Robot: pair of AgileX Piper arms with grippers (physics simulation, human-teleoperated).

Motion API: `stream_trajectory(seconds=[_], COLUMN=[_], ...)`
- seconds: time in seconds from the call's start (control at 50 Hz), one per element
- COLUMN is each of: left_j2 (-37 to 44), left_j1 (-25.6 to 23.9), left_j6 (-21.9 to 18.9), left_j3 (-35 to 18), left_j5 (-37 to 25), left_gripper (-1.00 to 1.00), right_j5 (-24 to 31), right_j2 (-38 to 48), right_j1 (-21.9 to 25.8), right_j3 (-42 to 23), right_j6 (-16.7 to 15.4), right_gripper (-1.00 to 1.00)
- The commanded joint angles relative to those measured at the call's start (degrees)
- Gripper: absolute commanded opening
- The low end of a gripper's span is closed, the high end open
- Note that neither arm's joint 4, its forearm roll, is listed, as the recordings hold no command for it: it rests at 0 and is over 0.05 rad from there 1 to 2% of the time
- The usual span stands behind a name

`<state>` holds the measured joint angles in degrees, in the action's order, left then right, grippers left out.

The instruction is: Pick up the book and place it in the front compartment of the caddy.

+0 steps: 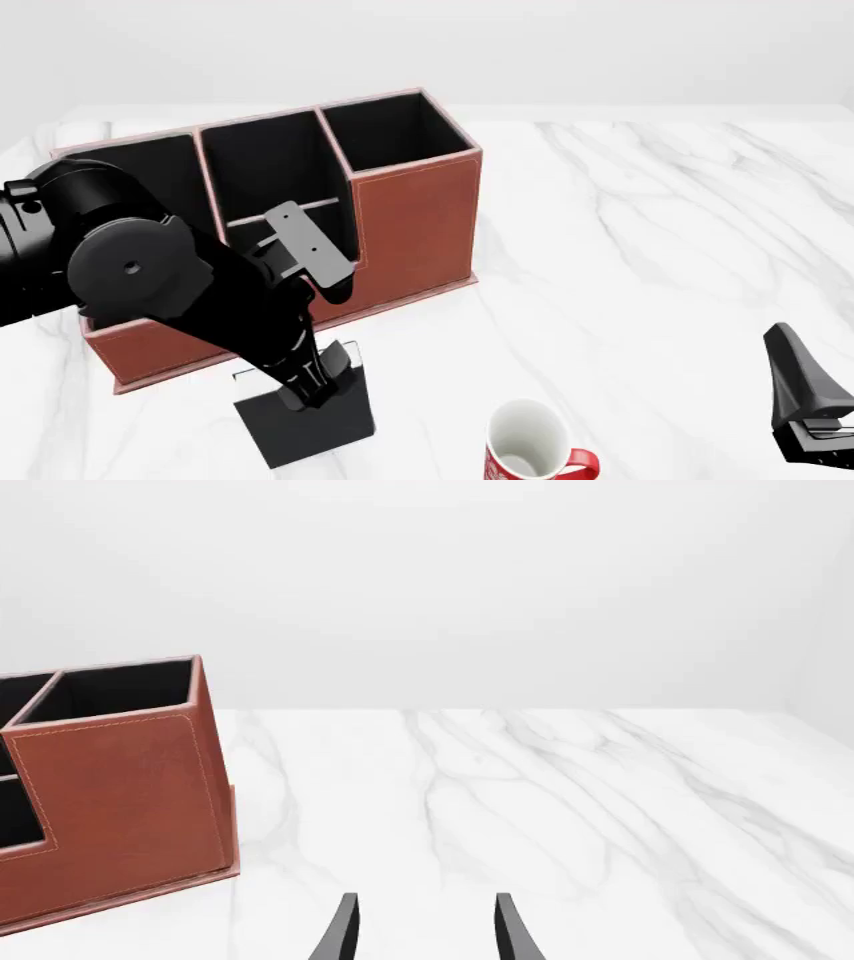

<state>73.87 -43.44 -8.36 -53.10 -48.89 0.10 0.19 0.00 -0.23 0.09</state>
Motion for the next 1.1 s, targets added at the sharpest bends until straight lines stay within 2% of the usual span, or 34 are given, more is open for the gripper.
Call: stream_trajectory(seconds=[0.02,0.06,0.16,0.18,0.22,0.26,0.34,0.38,0.44,0.48,0.52,0.74,0.78,0.88,0.9,0.92,0.98,1.0,1.06,1.08,1.1], left_j2=[0.08,1.12,0.68,-0.03,0.27,2.35,1.46,2.92,2.66,3.57,3.07,4.81,4.07,5.07,5.34,5.37,4.7,5.42,5.14,5.38,5.35], left_j1=[-1.11,0.26,-0.73,-2.33,-1.98,0.27,-1.16,0.48,0.02,1.27,0.28,2.19,1.01,1.14,2.08,2.03,1.85,3.75,3.6,4.42,5.97], left_j6=[1.63,0.36,1.31,2.87,2.71,0.4,2.11,0.26,0.88,-0.49,0.47,-1.14,0.21,-0.63,-1.84,-2.34,-4.04,-6.66,-7.3,-8.66,-12.33], left_j3=[2.61,2.86,3.62,4.74,4.79,4.94,5.6,5.73,5.92,5.87,6.42,6.75,7.09,7.56,6.92,6.65,5.38,4.53,3.37,2.77,2.0], left_j5=[2.61,3.04,3.61,4.44,4.77,5.26,5.91,6.15,6.34,6.53,6.79,7.76,7.93,8.35,8.21,7.76,6.17,5.63,4.07,3.47,2.7], left_gripper=[1.0,1.0,1.0,1.0,1.0,1.0,1.0,1.0,1.0,1.0,1.0,1.0,1.0,1.0,1.0,-1.0,-1.0,-1.0,-1.0,-1.0,-1.0], right_j5=[0.04,0.05,0.06,0.05,0.05,0.05,0.05,0.06,0.06,0.05,0.06,0.05,0.05,0.06,0.06,0.05,0.05,0.05,0.05,0.05,0.05], right_j2=[-0.09,-0.09,-0.08,-0.09,-0.09,-0.09,-0.09,-0.08,-0.08,-0.09,-0.08,-0.09,-0.09,-0.08,-0.08,-0.09,-0.09,-0.08,-0.09,-0.09,-0.09], right_j1=[0.0,-0.01,-0.01,-0.01,-0.01,-0.01,0.0,-0.01,0.0,0.0,0.0,0.0,0.0,-0.01,0.01,0.0,0.0,0.01,0.0,-0.01,-0.01], right_j3=[0.02,0.02,0.02,0.02,0.02,0.02,0.02,0.02,0.02,0.02,0.02,0.02,0.02,0.02,0.02,0.02,0.02,0.02,0.02,0.02,0.02], right_j6=[0.0,0.01,0.0,0.01,0.0,0.01,-0.01,0.02,0.01,0.0,0.0,0.0,0.01,0.0,0.01,0.0,0.0,0.0,0.01,0.01,-0.01], right_gripper=[1.0,1.0,1.0,1.0,1.0,1.0,1.0,1.0,1.0,1.0,1.0,1.0,1.0,1.0,1.0,1.0,1.0,1.0,1.0,1.0,1.0])
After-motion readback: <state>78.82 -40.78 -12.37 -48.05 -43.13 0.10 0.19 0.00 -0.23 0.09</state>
